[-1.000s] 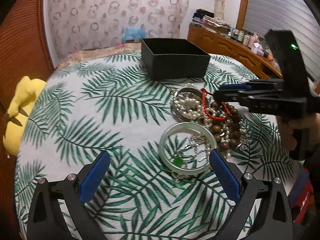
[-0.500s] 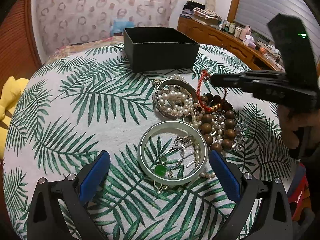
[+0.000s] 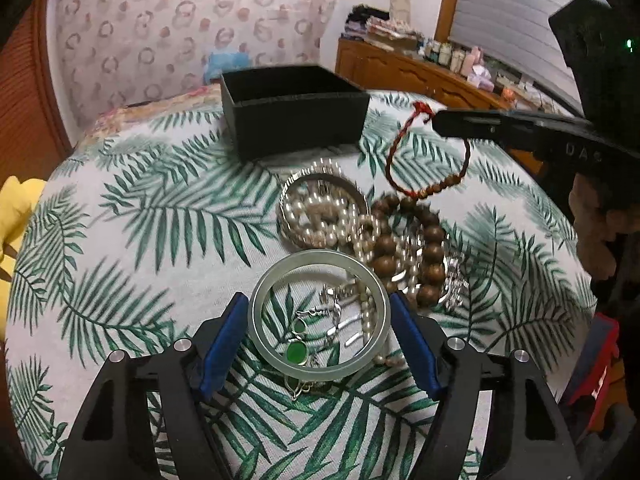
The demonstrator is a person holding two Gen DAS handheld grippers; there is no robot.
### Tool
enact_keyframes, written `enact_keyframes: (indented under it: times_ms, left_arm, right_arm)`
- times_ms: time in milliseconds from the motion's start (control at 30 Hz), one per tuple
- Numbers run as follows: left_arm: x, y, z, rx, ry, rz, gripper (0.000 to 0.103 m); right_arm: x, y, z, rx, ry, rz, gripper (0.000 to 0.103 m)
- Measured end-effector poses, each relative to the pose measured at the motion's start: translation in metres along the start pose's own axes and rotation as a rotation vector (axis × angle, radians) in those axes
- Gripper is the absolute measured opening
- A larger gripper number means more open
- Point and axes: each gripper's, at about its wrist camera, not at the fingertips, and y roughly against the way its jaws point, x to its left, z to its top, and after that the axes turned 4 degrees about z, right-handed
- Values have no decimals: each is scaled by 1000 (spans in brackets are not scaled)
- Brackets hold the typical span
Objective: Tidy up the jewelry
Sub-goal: 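Grasp the red string bracelet with the right tool while the left grasps the jade bangle, then lower the red bracelet into the black box while the left tool drops the bangle in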
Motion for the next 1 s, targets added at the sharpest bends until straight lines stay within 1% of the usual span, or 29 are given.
enact_keyframes:
  times_ms: [133,400,633,800,867,933,1000]
  left_arm:
    - [7,9,12,-47,21,7,69]
    - [21,13,44,-105,24,30,69]
    - [26,18,78,-153,30,29,69]
    - [26,18,98,-173,11,53,69]
    - [28,16,106,-177,10,67,69]
    - [30,13,111,-179,15,74,69]
    - [32,8,115,-176,25,76,69]
  right_arm:
    - [0,-1,12,-15,8,-9,4]
    - [-13,-15,49,-40,10,-58,4]
    - [-35,-38,92,-73,-51,-55,4]
    - [-37,-58,112,-56,-57,-29,4]
    - [-36,-66,115,-45,-58,-12,4]
    - [-38,-80,115,-15,-71,17,4]
    - [-44,-89,114,9,-90,8,5]
